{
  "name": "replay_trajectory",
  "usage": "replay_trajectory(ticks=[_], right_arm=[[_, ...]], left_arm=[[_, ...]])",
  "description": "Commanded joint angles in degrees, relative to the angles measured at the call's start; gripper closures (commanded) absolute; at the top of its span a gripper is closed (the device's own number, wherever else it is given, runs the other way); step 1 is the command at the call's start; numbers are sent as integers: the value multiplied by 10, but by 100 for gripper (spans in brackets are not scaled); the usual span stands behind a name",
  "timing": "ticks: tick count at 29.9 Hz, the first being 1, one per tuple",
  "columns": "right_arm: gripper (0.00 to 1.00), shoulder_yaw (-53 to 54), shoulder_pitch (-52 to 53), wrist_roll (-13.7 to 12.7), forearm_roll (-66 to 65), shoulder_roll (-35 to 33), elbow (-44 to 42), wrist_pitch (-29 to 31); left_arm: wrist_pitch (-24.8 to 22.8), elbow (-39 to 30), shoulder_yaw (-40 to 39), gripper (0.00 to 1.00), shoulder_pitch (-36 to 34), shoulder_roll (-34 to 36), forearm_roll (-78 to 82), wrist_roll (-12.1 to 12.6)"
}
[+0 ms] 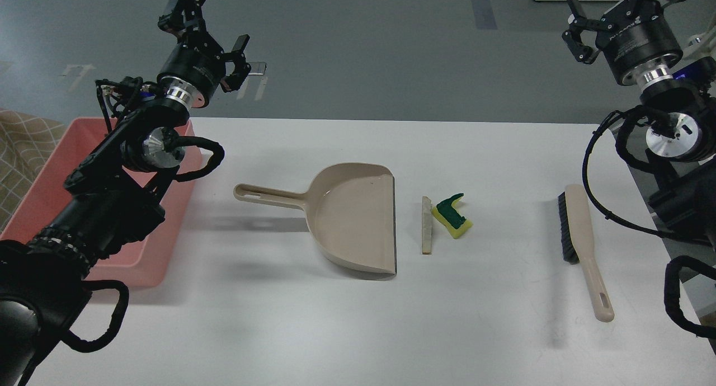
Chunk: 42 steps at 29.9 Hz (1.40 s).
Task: Sweep and dump garbage into bin
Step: 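Lower the left gripper from above the pink bin toward the dustpan handle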
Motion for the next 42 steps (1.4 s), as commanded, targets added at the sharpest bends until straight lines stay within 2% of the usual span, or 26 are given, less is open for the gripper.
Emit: replay_trajectory(ticks=[1, 12, 17, 21, 23, 25, 27, 32, 35, 37, 42], right_arm=[[0, 2, 4, 0, 1, -1, -1, 0], [0, -3, 22, 0, 0, -2, 3, 0], [0, -3, 13, 0, 1, -2, 4, 0], [0, 1, -11, 2, 1, -4, 7, 0], [0, 2, -16, 4, 1, -6, 8, 0], [0, 3, -26, 6, 1, -9, 9, 0], [0, 6, -33, 7, 1, -10, 11, 0], [0, 20, -56, 7, 1, -10, 31, 0], [0, 24, -66, 7, 1, -11, 40, 0], [0, 29, -72, 7, 1, -20, 47, 0], [0, 43, -89, 7, 1, -22, 56, 0]], left_arm=[[-14, 0, -2, 2, -1, 0, -22, 2], [-19, 25, 0, 2, -7, -1, -35, 6], [-51, 2, -2, 2, 4, 6, -35, 6], [-47, -98, -1, 2, 58, 54, -36, 8], [-41, -169, -3, 2, 96, 82, -37, 9], [-6, -264, -2, 2, 138, 105, -37, 11], [18, -324, -1, 2, 168, 121, -37, 15], [39, -410, -2, 2, 231, 154, -36, 23], [67, -455, -4, 2, 262, 177, -35, 23], [103, -495, -17, 2, 308, 196, -35, 20], [112, -543, -48, 2, 401, 227, -24, 16]])
